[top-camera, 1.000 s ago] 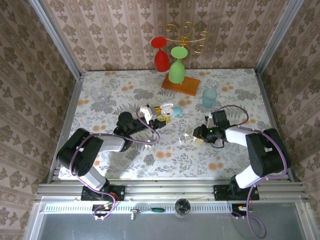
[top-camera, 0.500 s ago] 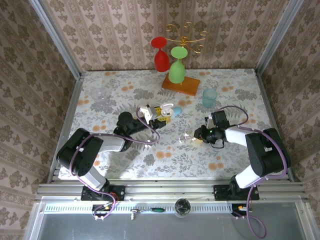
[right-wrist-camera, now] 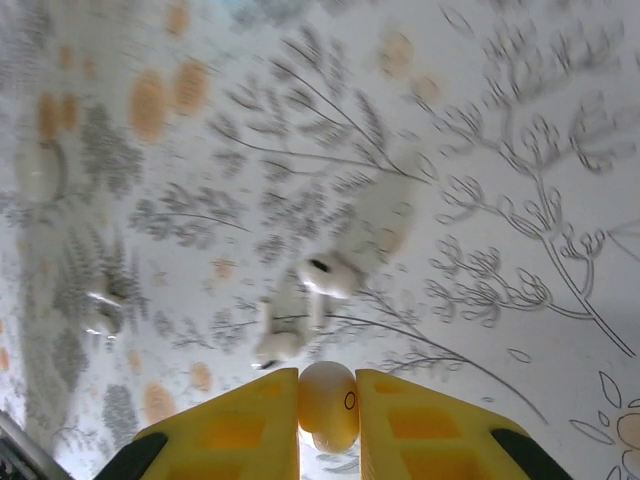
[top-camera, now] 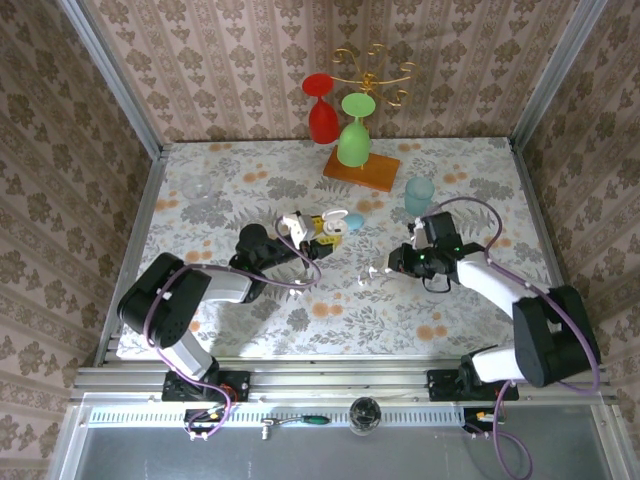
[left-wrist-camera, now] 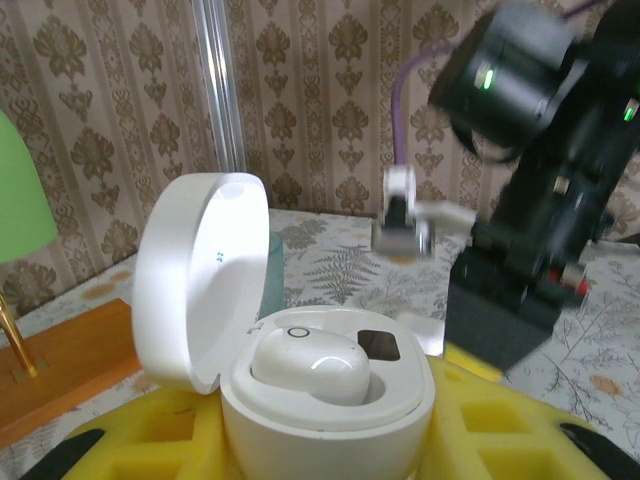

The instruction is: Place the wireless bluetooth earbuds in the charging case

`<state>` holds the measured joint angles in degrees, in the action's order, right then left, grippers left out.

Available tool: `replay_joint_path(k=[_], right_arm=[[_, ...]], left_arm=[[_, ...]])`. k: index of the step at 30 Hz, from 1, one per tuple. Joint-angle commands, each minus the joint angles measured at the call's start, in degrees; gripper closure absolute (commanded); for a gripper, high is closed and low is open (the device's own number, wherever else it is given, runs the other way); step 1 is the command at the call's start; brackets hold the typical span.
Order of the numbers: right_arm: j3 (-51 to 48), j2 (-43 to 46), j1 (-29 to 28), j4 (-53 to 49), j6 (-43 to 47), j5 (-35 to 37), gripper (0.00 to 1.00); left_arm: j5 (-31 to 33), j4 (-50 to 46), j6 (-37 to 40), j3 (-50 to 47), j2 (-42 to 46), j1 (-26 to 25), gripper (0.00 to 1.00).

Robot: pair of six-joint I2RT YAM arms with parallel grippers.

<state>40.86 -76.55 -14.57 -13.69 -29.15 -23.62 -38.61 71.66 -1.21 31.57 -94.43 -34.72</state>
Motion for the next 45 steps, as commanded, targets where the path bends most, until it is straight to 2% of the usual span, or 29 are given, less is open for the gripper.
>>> replay_joint_path(k=[1,8,17,26,45], right_arm=[[4.36,4.37,-1.3,-7.12,4.65,2.17,0.79],[13.81,8.79,-7.23,-13.71,9.79,4.22,0.79],[24.53,4.37,-15.76,-15.97,16.47,8.65,0.79],[30.61,-2.07,-18.2,-19.07,20.94,9.77,0.79],[28.75,-7.2,-18.71,-17.4,21.51,9.12,0.79]], left_arm=[[-2.23,1.81,1.0,-0.06,-1.51,0.78,0.69],[-6.44,1.41,-0.26,-0.61,-2.52,0.83,0.69],[-12.02,1.21,-1.84,-0.51,-2.91,0.75,0.69],[-11.56,1.47,-2.99,-0.37,-2.33,0.49,0.69],[-11.31,1.51,-3.64,1.03,-2.47,-0.17,0.69]])
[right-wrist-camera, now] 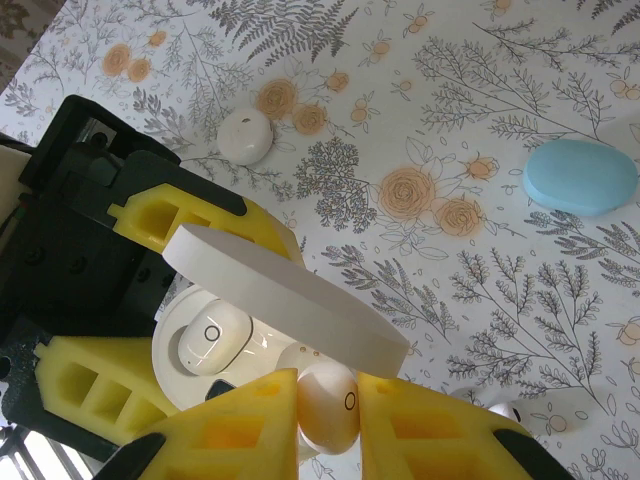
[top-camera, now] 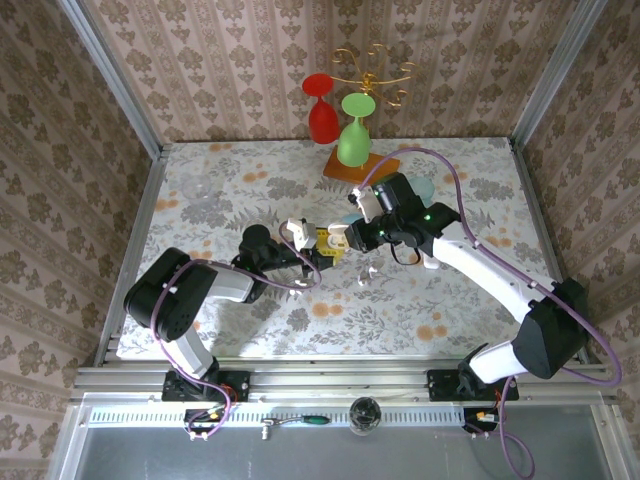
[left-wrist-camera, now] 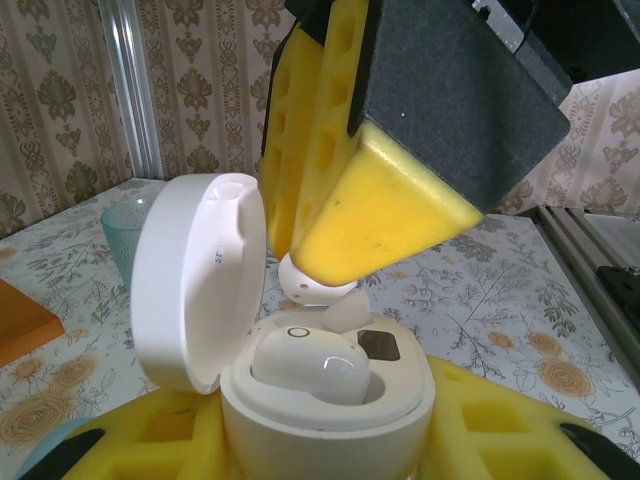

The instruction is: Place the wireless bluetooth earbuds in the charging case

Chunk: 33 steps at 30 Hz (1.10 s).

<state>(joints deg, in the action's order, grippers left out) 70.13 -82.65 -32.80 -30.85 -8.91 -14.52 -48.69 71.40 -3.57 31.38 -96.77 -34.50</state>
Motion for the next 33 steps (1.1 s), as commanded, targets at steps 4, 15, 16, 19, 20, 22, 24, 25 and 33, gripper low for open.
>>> replay_joint_path(k=[4,15,16,19,20,22,24,25,33], right_arm=[[-0.58,-0.97,-1.11,-0.26,2.47,-1.03,0.78],[-0.79,0.43,-2.1,-0.26,3.4,-0.25,0.61],[-0.78,1.06,-2.1,-0.25,3.3,0.0,0.6],[-1.35,2.53,-1.72,1.81,2.6,0.21,0.51],[-1.78,4.51,-1.5,2.66,2.28,-0.34,0.5],[-2.73,6.03,-0.85,4.57,1.26,-1.58,0.49],[-3.07,6.98,-0.36,5.68,0.29,-2.33,0.47],[-3.07,7.15,-0.17,6.01,-0.39,-2.22,0.46],[3.23,3.3,1.31,4.87,-7.14,-2.14,0.49]], left_arm=[[-0.99,1.75,-1.64,1.54,-0.34,-0.39,0.69],[-1.47,1.81,-2.4,2.29,-0.67,-0.39,0.69],[-1.49,1.82,-2.37,2.2,-0.61,-0.39,0.69],[-1.33,1.84,-2.08,1.95,-0.72,-0.39,0.69],[-1.18,1.86,-2.02,1.85,-0.7,-0.39,0.69],[-1.12,1.82,-1.84,1.76,-0.7,-0.39,0.69],[-1.14,1.88,-1.69,1.59,-0.66,-0.39,0.69],[-1.09,1.82,-1.48,1.52,-0.67,-0.39,0.69],[-1.04,1.93,2.7,0.0,-0.23,-0.53,0.7]])
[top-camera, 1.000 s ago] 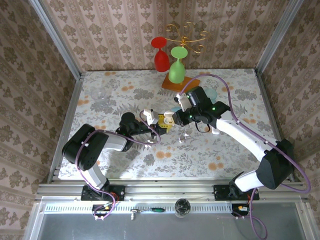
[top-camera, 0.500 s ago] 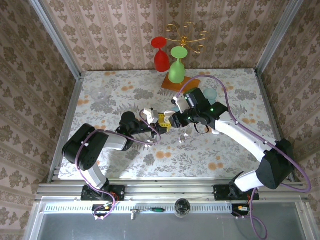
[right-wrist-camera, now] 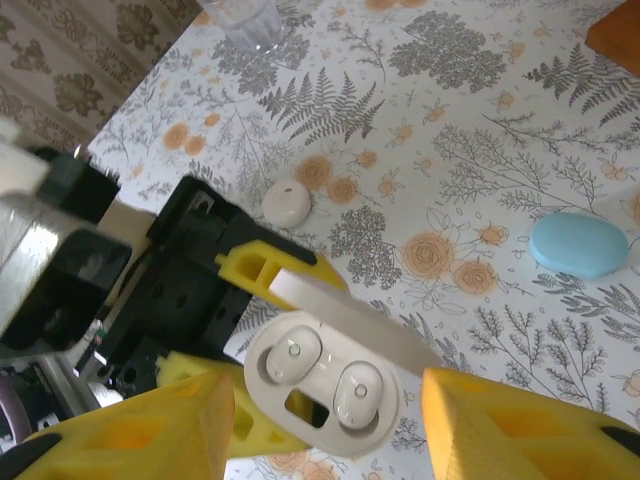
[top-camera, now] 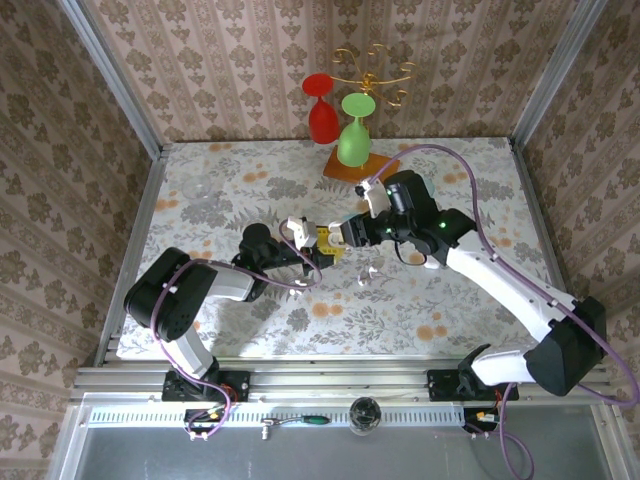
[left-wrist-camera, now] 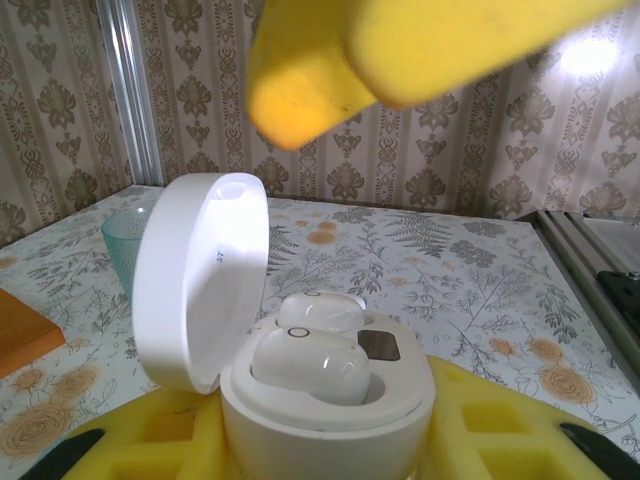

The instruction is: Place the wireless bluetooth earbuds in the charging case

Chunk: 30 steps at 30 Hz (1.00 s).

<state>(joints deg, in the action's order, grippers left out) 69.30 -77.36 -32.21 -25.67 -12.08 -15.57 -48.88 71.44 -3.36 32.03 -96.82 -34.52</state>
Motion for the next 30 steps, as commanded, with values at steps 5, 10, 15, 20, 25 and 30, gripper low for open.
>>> replay_joint_path(k=[5,10,15,20,25,30], right_arm=[[8.64,-8.78,1.09,-3.59,-5.75,0.75,0.57],[8.65,-10.47,1.09,-4.21,-4.93,-0.89,0.59],[5.33,-6.71,1.22,-3.3,-5.85,-1.92,0.58],[0.56,-0.18,3.27,0.29,-11.37,-3.15,0.49],[-7.73,6.81,7.2,7.94,-21.47,-10.07,0.4],[-12.8,9.72,8.18,15.74,-31.07,-17.2,0.29]], left_arm=[[-0.84,1.85,3.11,-1.01,0.5,-0.55,0.69],[0.27,1.91,0.64,-0.35,0.92,-0.46,0.7],[1.22,2.13,0.04,-0.22,1.53,-0.46,0.69],[2.37,2.12,-1.14,0.18,2.67,-0.54,0.69],[2.69,2.67,-1.98,0.3,3.99,-0.53,0.68],[2.48,2.74,-2.83,1.51,5.58,-1.22,0.68]])
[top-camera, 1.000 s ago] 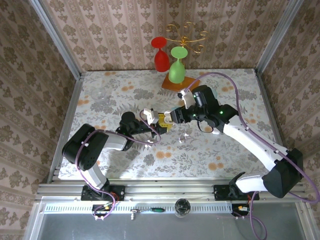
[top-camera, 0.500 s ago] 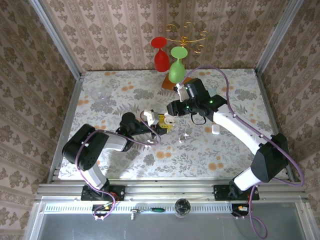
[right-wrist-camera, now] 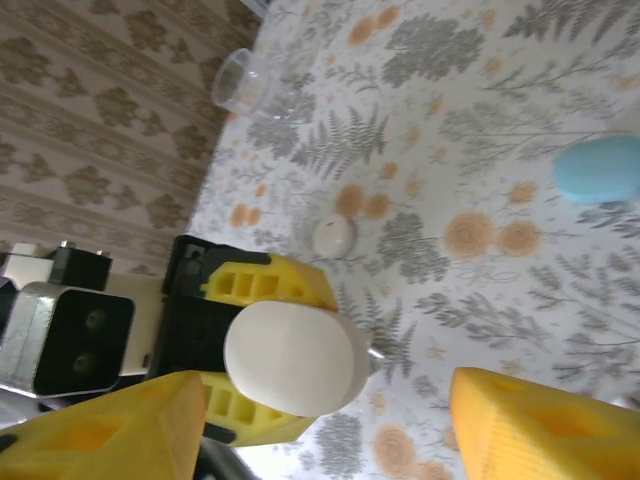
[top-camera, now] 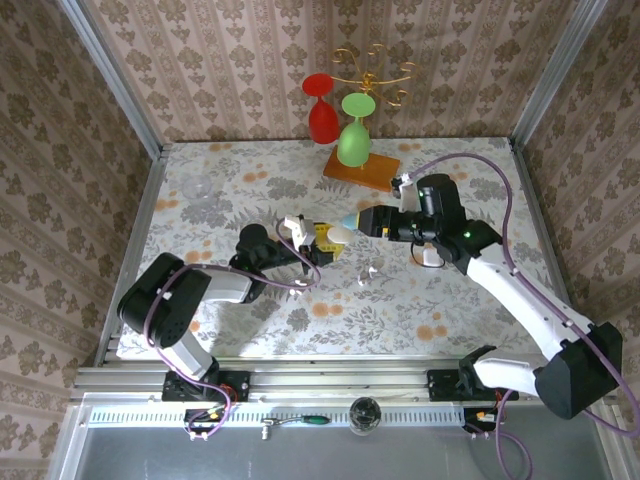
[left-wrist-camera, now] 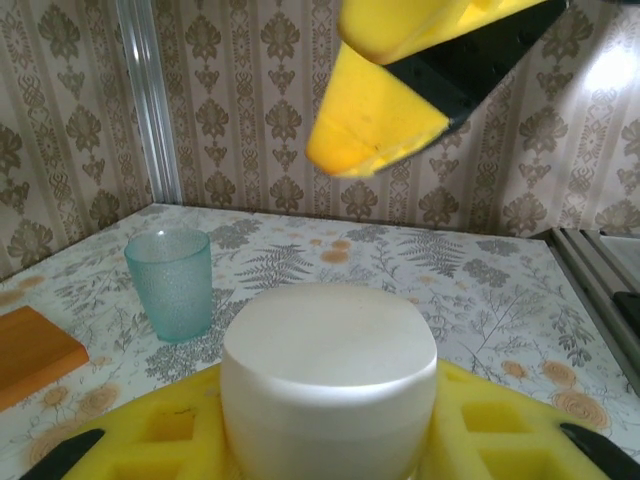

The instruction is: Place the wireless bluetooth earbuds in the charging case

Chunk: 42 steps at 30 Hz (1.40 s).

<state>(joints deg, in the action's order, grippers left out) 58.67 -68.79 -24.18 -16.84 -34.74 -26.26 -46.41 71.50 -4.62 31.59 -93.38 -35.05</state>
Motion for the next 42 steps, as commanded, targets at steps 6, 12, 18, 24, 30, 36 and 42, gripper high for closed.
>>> replay_joint_path(k=[6,12,18,24,30,36,42], right_arm=[[-7.0,0.5,0.89,19.07,-20.27,-12.58,0.23],[-9.83,-2.08,0.85,29.58,-27.68,-17.52,0.31],[-10.55,-2.84,1.0,33.82,-30.36,-20.83,0.46],[-11.47,-1.76,2.0,33.75,-31.04,-20.62,0.73],[-12.74,-0.82,4.0,33.12,-30.02,-18.14,0.87],[-14.79,-2.18,8.17,26.84,-20.98,-9.17,0.88],[-15.26,-9.07,11.3,24.78,-15.51,2.13,0.9]], left_arm=[[0.0,2.6,-2.39,3.81,4.3,-2.03,0.68],[0.55,2.63,-2.32,4.77,4.55,-3.0,0.68],[3.46,2.66,-2.24,5.75,2.99,-3.69,0.67],[4.32,2.59,-1.13,5.87,2.32,-3.6,0.67],[4.44,2.45,-1.06,4.9,2.59,-3.07,0.49],[6.68,0.91,-0.55,1.86,3.97,-1.05,0.0],[8.84,-5.02,1.97,-0.63,6.92,1.53,0.0]])
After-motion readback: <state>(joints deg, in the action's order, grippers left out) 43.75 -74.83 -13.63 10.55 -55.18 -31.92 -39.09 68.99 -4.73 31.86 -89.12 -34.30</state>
